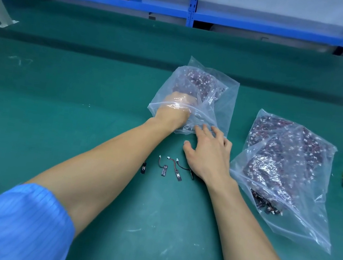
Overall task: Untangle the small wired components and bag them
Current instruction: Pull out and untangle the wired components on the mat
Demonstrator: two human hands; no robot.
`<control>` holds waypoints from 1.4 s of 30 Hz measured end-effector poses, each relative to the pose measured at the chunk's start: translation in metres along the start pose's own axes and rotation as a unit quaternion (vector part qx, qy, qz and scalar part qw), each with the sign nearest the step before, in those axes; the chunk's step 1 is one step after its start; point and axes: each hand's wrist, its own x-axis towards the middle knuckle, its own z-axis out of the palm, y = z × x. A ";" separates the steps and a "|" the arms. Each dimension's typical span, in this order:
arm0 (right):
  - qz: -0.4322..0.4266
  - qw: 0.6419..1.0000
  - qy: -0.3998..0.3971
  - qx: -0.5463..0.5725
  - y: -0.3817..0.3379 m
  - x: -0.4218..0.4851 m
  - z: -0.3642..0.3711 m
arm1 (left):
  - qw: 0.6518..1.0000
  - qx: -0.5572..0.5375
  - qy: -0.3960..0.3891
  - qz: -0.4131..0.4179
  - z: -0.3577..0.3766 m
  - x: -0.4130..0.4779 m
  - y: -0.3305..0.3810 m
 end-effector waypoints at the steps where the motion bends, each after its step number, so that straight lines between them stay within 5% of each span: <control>1: 0.001 1.000 -0.002 -0.002 0.000 0.000 0.000 | 1.000 0.028 -0.009 0.011 0.002 -0.004 0.001; 5: 0.005 1.000 -0.009 0.000 0.000 0.000 0.001 | 0.993 0.095 -0.004 0.072 0.005 -0.011 -0.001; 11: 0.004 1.000 0.004 -0.004 -0.001 -0.002 0.002 | 0.999 0.031 -0.019 -0.036 -0.011 -0.001 0.007; 18: 0.000 1.000 0.020 -0.010 0.000 -0.002 0.003 | 0.988 0.140 -0.061 0.040 -0.013 0.003 0.009; 32: -0.011 0.999 0.030 -0.018 0.001 -0.001 0.005 | 0.998 0.042 -0.055 0.008 0.001 0.008 0.007; 36: -0.014 0.999 0.031 -0.026 0.001 0.000 0.004 | 0.995 0.024 -0.069 0.060 -0.001 0.009 0.003; 42: -0.013 0.999 0.022 -0.028 0.001 -0.001 0.004 | 0.996 -0.038 -0.075 -0.022 -0.007 0.004 0.008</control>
